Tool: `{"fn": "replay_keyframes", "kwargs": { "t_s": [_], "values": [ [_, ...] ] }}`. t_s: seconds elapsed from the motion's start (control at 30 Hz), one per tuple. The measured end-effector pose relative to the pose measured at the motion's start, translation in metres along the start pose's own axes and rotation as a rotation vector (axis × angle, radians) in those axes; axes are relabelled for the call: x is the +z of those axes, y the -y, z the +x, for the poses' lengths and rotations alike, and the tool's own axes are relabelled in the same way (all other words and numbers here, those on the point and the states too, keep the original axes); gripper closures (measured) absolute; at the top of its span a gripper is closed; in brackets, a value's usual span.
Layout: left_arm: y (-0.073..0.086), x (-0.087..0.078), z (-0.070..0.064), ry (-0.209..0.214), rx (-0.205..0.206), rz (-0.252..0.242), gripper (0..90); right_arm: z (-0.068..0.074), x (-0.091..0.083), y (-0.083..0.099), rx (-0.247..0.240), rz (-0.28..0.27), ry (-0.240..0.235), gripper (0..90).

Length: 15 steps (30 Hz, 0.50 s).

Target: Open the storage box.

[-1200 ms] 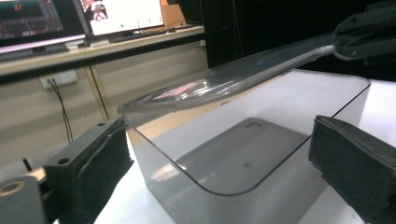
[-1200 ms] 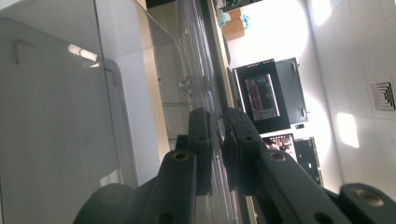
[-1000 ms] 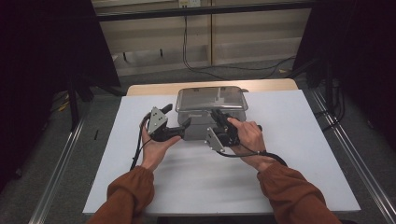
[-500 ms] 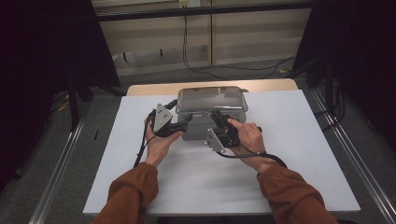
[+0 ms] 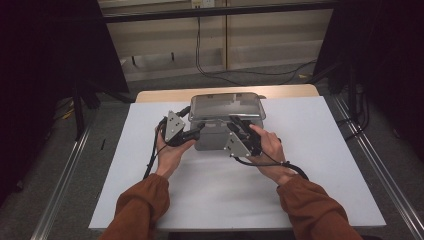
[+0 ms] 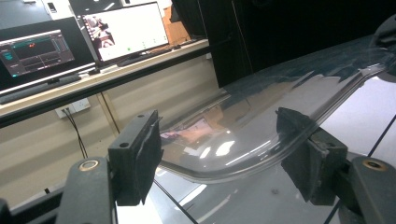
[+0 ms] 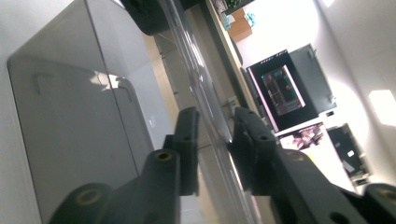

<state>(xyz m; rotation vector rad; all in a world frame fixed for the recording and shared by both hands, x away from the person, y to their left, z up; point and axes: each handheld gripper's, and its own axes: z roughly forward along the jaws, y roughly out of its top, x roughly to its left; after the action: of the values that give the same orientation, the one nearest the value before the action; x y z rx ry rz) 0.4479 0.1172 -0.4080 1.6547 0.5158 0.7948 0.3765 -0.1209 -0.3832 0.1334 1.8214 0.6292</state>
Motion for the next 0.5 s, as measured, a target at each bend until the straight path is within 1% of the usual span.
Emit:
{"fn": "replay_keyframes", "kwargs": {
  "t_s": [0.07, 0.13, 0.17, 0.23, 0.3, 0.4, 0.47, 0.5],
  "values": [
    [-0.001, 0.000, 0.000, -0.002, -0.016, -0.008, 31.9, -0.002, 0.000, 0.003, 0.047, -0.009, 0.000, 64.5],
    [-0.001, 0.000, 0.000, -0.006, -0.017, -0.006, 32.2, -0.003, 0.000, 0.007, 0.111, -0.007, -0.005, 58.7],
    [-0.001, 0.000, 0.001, -0.007, -0.018, -0.003, 32.6, -0.004, -0.001, 0.009, 0.135, -0.005, -0.012, 54.9],
    [-0.001, -0.001, 0.002, -0.007, -0.019, -0.001, 33.1, -0.006, -0.002, 0.013, 0.192, -0.009, -0.031, 43.2],
    [-0.001, -0.001, 0.002, -0.007, -0.022, -0.003, 33.5, -0.009, -0.002, 0.017, 0.239, 0.001, -0.025, 35.7],
    [-0.001, -0.001, 0.002, -0.006, -0.028, -0.008, 34.0, -0.015, -0.004, 0.022, 0.334, -0.002, -0.049, 30.4],
    [-0.002, -0.001, 0.002, -0.006, -0.025, -0.004, 34.4, -0.018, -0.004, 0.026, 0.375, 0.000, -0.061, 25.5],
    [-0.002, -0.002, 0.003, -0.006, -0.022, -0.003, 34.9, -0.020, -0.004, 0.029, 0.418, 0.000, -0.076, 23.7]
  ]
}}
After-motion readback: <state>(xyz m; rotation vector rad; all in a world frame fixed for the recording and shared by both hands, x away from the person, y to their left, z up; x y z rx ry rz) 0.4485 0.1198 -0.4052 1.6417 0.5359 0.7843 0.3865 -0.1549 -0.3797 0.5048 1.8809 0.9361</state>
